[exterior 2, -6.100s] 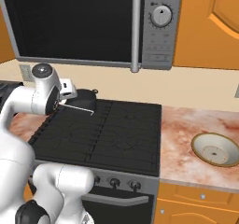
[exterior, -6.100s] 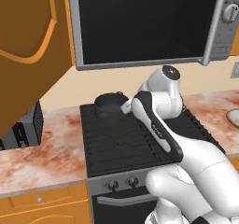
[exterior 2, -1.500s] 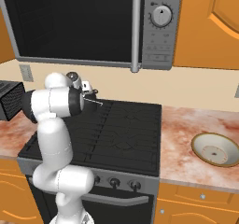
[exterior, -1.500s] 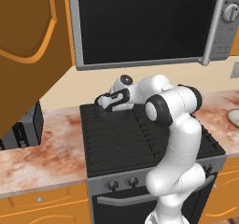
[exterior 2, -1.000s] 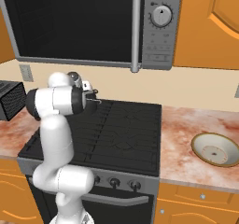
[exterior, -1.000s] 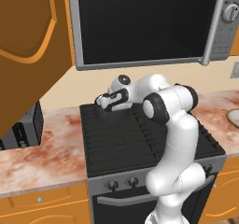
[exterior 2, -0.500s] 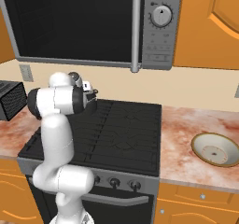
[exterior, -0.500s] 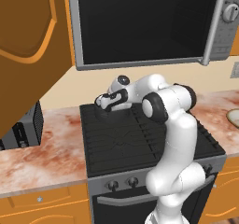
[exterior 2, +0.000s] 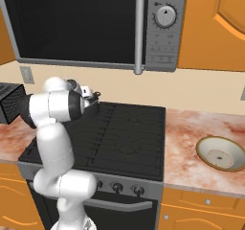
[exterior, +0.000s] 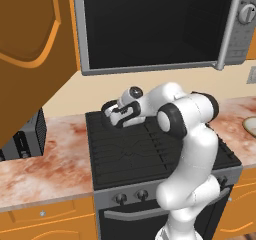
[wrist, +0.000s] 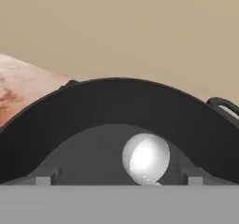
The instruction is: Open the cabinet and move the ladle to the pot. Then close the cabinet.
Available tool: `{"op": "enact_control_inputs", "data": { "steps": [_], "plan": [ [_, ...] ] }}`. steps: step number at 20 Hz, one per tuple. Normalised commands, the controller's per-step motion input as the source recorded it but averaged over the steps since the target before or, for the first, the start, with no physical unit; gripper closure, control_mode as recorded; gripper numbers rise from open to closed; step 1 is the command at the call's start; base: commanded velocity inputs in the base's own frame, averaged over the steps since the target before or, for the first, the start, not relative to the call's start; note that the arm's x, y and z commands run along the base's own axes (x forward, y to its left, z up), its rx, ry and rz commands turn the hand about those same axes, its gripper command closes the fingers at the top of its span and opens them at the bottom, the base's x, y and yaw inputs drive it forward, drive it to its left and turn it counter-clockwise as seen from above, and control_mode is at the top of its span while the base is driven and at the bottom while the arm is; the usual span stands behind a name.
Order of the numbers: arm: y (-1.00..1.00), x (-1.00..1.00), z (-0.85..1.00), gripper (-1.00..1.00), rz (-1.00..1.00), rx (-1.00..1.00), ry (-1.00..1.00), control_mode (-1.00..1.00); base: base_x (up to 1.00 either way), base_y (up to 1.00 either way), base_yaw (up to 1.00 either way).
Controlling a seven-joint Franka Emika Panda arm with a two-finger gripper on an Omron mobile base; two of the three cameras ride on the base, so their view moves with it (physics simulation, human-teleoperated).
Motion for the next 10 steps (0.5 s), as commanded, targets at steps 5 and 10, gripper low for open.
{"op": "enact_control_inputs", "data": {
  "steps": [5, 10],
  "plan": [
    [0.0, -0.79, 0.06, -1.0, -0.03, 0.0, -0.18, -1.0, 0.0, 0.0, 0.0],
    [0.0, -0.45, 0.49, -1.0, -0.04, 0.0, -0.2, -1.0, 0.0, 0.0, 0.0]
  ]
}}
